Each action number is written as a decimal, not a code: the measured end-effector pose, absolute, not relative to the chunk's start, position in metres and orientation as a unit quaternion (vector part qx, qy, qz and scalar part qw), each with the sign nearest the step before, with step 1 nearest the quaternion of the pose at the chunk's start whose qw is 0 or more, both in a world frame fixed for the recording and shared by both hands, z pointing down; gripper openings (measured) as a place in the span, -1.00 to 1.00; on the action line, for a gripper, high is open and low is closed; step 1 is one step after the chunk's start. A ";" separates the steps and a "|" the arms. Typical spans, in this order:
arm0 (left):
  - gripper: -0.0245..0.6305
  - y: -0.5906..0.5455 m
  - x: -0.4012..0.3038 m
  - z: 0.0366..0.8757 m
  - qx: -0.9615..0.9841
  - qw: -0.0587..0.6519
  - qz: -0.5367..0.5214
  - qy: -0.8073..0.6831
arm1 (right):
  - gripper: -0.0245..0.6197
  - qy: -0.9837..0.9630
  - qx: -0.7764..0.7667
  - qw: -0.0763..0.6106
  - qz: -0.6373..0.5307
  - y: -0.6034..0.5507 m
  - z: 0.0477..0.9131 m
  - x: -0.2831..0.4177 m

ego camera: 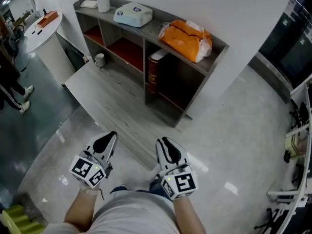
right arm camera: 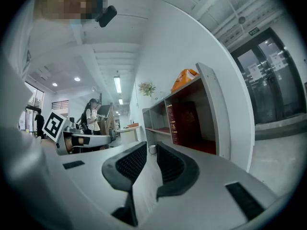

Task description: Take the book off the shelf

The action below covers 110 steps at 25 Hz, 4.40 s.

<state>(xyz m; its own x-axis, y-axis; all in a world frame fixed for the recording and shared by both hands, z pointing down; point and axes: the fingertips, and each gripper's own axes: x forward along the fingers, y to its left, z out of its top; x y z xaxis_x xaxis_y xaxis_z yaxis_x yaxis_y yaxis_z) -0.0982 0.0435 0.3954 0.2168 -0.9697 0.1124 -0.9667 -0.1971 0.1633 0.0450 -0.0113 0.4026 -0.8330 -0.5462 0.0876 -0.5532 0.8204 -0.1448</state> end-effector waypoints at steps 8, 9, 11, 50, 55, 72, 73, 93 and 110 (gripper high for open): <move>-0.87 -0.016 -0.072 0.390 0.742 0.093 -0.003 -0.664 | -0.70 -0.965 0.248 0.010 0.081 -0.072 0.393 0.065; -0.87 -0.023 -0.069 0.391 0.741 0.094 -0.002 -0.665 | -0.70 -0.965 0.247 0.006 0.082 -0.078 0.393 0.068; -0.86 -0.035 -0.065 0.393 0.738 0.094 0.004 -0.668 | -0.70 -0.964 0.250 -0.004 0.087 -0.089 0.391 0.072; -0.04 -0.265 -0.078 0.445 0.834 0.101 0.050 -0.540 | -0.70 -0.831 0.536 0.055 0.136 -0.094 0.441 0.107; -0.05 -0.274 -0.075 0.452 0.830 0.102 0.049 -0.546 | -0.70 -0.813 0.557 0.061 0.154 -0.084 0.451 0.123; -0.24 -0.237 -0.090 0.445 0.802 0.111 0.053 -0.584 | -0.70 -0.857 0.490 0.069 0.143 -0.101 0.447 0.116; -0.24 -0.231 -0.093 0.444 0.799 0.111 0.053 -0.588 | -0.70 -0.863 0.480 0.069 0.142 -0.104 0.446 0.111; -0.25 -0.075 -0.152 0.453 0.703 0.140 0.072 -0.694 | -0.70 -0.956 0.248 0.060 0.145 -0.106 0.445 -0.022; -0.25 0.007 -0.195 0.452 0.643 0.156 0.052 -0.748 | -0.70 -0.977 0.158 0.071 0.128 -0.079 0.439 -0.079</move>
<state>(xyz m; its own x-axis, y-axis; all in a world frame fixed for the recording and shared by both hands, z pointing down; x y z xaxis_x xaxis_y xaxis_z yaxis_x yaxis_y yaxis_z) -0.1945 0.0067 0.4521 -0.1234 -0.9456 0.3011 -0.9783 0.1668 0.1226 -0.0793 -0.0793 0.4391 -0.9401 -0.2900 0.1794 -0.3265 0.9172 -0.2282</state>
